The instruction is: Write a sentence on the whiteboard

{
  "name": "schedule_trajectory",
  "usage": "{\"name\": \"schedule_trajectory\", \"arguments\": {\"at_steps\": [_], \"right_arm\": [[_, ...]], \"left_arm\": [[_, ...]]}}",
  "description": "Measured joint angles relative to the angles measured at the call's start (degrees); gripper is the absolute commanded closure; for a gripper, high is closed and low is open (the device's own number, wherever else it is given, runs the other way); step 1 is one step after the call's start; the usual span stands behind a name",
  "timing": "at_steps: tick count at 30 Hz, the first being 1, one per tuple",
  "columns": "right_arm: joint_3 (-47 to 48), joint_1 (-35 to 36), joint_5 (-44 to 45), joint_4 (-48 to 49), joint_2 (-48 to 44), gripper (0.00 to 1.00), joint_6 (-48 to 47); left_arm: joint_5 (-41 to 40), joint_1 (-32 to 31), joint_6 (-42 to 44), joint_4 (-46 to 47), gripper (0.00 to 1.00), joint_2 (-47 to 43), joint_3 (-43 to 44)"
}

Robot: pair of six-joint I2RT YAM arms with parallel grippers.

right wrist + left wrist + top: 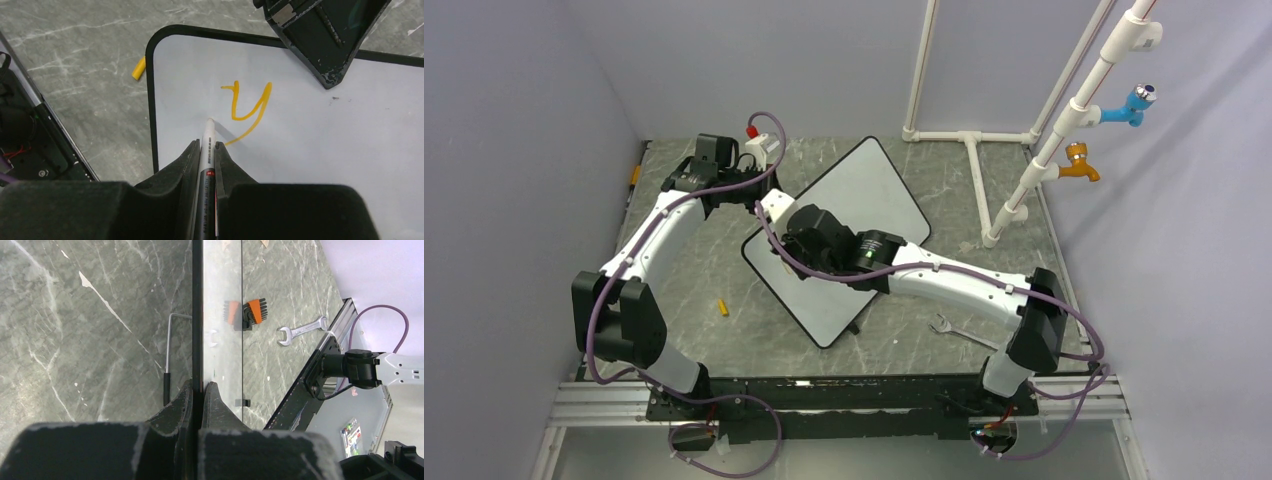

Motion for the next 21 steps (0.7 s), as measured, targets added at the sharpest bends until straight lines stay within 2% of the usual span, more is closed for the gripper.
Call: {"name": "schedule_trajectory", "arguments": {"at_steps": [6,12,21], "right_arm": [[0.07,0.00,-0.24,0.00,-1.01,1.00,0.04],[-2.10,-0.57,-1.68,1.77,-7.34,1.00,1.31],[-6.08,-5.70,-5.22,4.90,-13.75,1.00,3.69]], "left_arm": [[-0.09,-0.17,0.00,0.00,1.00,-0.31,0.00],[-0.13,-0.17,0.00,0.00,1.00,-0.31,0.00],[-0.17,-0.17,0.00,0.00,1.00,-0.31,0.00]]}}
